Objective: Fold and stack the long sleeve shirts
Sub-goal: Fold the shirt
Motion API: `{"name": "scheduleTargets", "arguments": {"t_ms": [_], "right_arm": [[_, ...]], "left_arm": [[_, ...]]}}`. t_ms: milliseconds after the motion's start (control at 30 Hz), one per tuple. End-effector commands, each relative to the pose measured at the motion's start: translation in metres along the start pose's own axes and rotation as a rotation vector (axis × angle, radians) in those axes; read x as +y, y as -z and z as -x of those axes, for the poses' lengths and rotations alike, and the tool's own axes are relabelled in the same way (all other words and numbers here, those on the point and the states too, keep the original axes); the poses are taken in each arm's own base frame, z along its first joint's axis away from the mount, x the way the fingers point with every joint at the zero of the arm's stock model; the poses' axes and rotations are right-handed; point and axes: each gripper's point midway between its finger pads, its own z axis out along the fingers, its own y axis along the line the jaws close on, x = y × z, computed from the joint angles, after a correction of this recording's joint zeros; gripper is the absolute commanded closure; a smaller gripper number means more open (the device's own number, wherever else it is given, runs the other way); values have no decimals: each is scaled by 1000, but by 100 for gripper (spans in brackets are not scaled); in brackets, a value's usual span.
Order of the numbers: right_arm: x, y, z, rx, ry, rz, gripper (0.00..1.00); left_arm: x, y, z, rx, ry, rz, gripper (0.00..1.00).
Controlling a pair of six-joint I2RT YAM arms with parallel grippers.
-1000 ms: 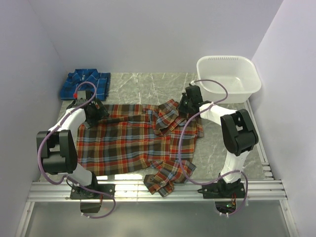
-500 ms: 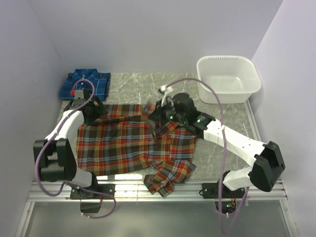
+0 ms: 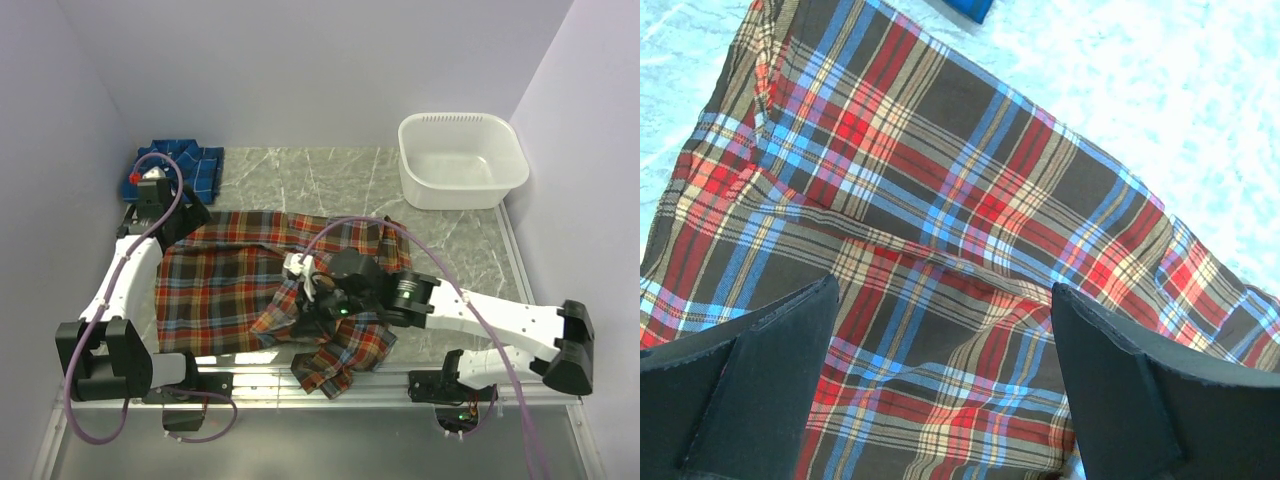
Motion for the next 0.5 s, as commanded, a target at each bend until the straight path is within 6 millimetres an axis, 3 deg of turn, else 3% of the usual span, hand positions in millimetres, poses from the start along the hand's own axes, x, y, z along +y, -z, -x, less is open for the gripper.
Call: {"name": "scheduleTargets", "arguments": {"t_ms": [0, 133, 267, 433, 467], "right_arm": [[4, 18, -12, 7, 8, -6, 100], [0, 30, -20, 17, 10, -46, 100], [-10, 42, -14, 16, 69, -123, 100], [-37, 53, 12, 16, 192, -278, 100], [-42, 55, 13, 30, 222, -296, 100]], "left_arm": [[1, -3, 4, -15, -19, 12, 7], [3, -16, -3, 28, -14, 31, 7], [3, -25, -5, 54, -14, 38, 7], [-5, -39, -5, 85, 7, 28, 7], [-14, -39, 4, 72, 25, 9, 7]]}}
